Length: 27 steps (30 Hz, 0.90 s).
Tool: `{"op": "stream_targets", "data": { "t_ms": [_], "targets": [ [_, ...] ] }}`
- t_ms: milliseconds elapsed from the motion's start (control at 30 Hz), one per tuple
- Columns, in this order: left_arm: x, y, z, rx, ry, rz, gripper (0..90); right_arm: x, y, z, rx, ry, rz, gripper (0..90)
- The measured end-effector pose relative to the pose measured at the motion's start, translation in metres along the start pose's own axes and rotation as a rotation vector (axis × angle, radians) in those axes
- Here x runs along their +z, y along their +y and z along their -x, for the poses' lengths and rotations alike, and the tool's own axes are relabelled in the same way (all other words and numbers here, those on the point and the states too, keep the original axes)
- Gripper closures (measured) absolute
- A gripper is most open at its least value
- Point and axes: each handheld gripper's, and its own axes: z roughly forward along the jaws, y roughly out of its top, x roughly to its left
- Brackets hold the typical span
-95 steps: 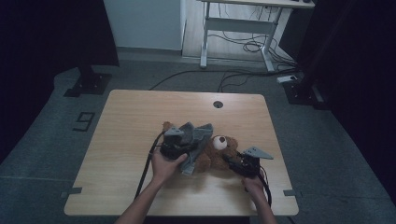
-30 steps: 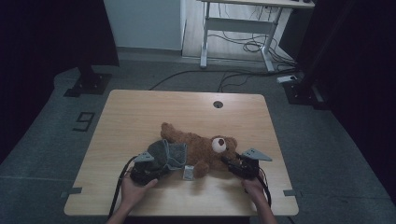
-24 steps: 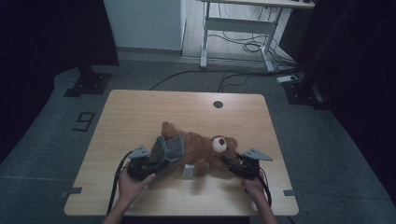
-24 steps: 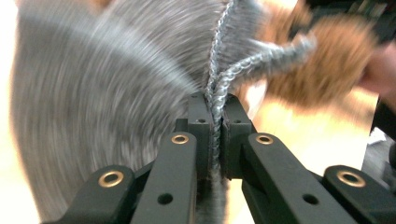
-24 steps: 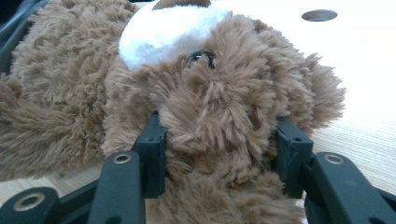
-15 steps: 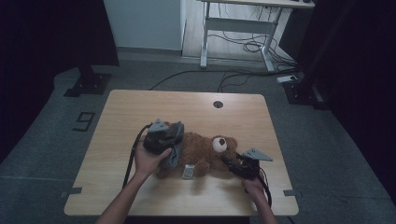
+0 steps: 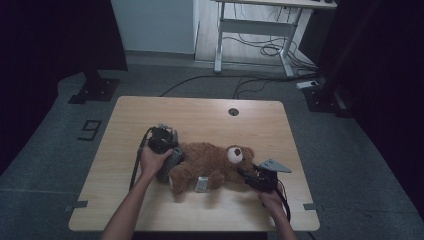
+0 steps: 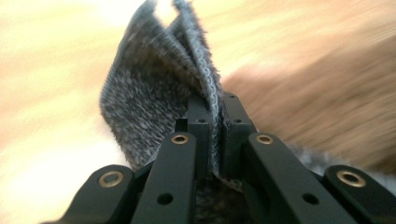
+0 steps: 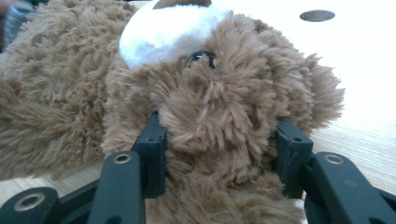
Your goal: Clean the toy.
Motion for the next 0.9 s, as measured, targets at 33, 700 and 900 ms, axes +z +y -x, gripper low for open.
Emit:
{"op": "stream_targets", "data": {
  "t_ms": [33,700,900],
  "targets": [
    [-0.001,-0.004,-0.003,-0.005,-0.015,0.005,84.5,0.000,0.000,0.000,0.004,-0.001,-0.002,49.0],
    [-0.088,0.032,0.118,0.286,-0.253,0.286,83.5,0.000,-0.002,-0.005,-0.007,-0.021,0.013,48.8],
    [-0.019,0.024,0.171,0.360,-0.295,0.118,83.1,-0.001,-0.004,-0.006,-0.008,-0.022,0.017,48.7]
  ]
}}
